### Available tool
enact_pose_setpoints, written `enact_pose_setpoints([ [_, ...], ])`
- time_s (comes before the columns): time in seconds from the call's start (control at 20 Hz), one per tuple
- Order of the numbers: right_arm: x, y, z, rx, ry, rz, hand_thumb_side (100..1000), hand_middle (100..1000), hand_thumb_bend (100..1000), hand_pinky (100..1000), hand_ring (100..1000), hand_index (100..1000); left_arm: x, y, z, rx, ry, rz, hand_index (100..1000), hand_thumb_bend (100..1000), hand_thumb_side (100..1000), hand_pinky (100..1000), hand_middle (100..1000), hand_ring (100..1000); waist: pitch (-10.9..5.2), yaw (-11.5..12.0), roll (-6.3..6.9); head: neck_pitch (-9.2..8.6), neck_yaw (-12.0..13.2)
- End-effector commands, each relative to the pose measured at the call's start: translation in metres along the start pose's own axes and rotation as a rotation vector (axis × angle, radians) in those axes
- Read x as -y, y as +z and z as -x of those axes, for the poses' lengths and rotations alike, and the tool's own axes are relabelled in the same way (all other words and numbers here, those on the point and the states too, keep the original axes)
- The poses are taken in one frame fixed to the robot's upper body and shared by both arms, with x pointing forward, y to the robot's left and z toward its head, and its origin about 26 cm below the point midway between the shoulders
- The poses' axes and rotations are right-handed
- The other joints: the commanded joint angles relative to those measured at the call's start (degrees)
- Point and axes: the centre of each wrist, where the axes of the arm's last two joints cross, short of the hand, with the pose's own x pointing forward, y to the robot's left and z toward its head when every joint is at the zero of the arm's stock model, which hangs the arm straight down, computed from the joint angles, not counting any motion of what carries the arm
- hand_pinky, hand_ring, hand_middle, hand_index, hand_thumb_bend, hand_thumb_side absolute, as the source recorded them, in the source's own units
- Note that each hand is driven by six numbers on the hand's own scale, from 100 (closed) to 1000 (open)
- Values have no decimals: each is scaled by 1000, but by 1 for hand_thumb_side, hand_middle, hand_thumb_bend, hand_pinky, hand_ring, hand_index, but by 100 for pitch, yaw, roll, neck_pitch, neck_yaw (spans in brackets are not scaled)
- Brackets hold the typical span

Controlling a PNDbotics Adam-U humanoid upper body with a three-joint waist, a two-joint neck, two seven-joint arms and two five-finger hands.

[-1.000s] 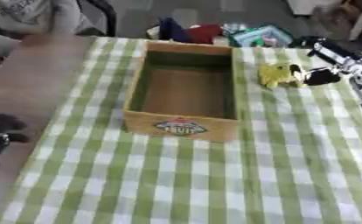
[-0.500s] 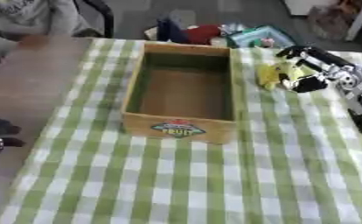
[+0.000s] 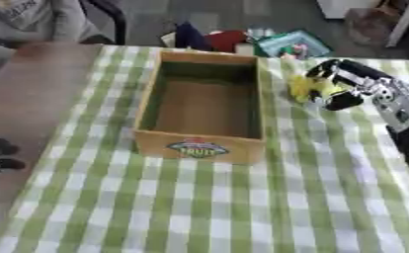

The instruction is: Pick up objects on the table and place them in the box.

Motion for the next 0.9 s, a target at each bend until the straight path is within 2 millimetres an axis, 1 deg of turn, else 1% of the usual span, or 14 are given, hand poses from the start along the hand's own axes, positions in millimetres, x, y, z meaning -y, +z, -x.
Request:
enact_pose_setpoints([
  [0.05,8,3,3,-9,51,25,229,586,100,475,470,703,1,-4,-8,33,-5,13,504,113,623,522,551,609,-71,-29,24,-70,-9],
  [0.1,9,4,3,-5,63,45,226,560,100,449,435,679,1,-4,-8,33,-5,12,504,114,623,522,551,609,-72,-40,25,-72,-9],
  [0.15,10,4,2,-1,74,66,220,500,100,385,354,620,0,-4,-8,32,-5,11,504,114,623,522,551,609,-74,-50,26,-74,-8],
  [0.2,12,5,2,5,88,96,216,479,100,361,324,597,0,-4,-8,32,-5,10,504,114,623,522,551,609,-79,-65,27,-75,-7],
  [0.25,15,5,1,14,99,130,210,446,100,314,273,560,0,-4,-8,31,-6,10,504,115,622,522,551,609,-85,-80,28,-75,-6],
  [0.35,20,6,-1,36,116,200,203,408,100,265,224,528,0,-3,-8,30,-6,8,504,115,622,522,551,609,-100,-109,29,-73,-2],
  [0.45,27,7,-5,64,128,269,200,388,100,241,200,511,-1,-3,-7,28,-7,6,504,115,621,522,550,609,-120,-139,27,-72,0],
  [0.65,44,7,-17,134,145,371,198,380,100,230,192,505,-1,-2,-6,26,-9,5,504,118,619,523,551,609,-168,-185,12,-66,7],
  [0.9,67,3,-44,265,151,457,164,376,100,226,189,502,-1,-2,-6,24,-10,6,504,121,616,523,551,609,-231,-203,-15,-43,11],
])
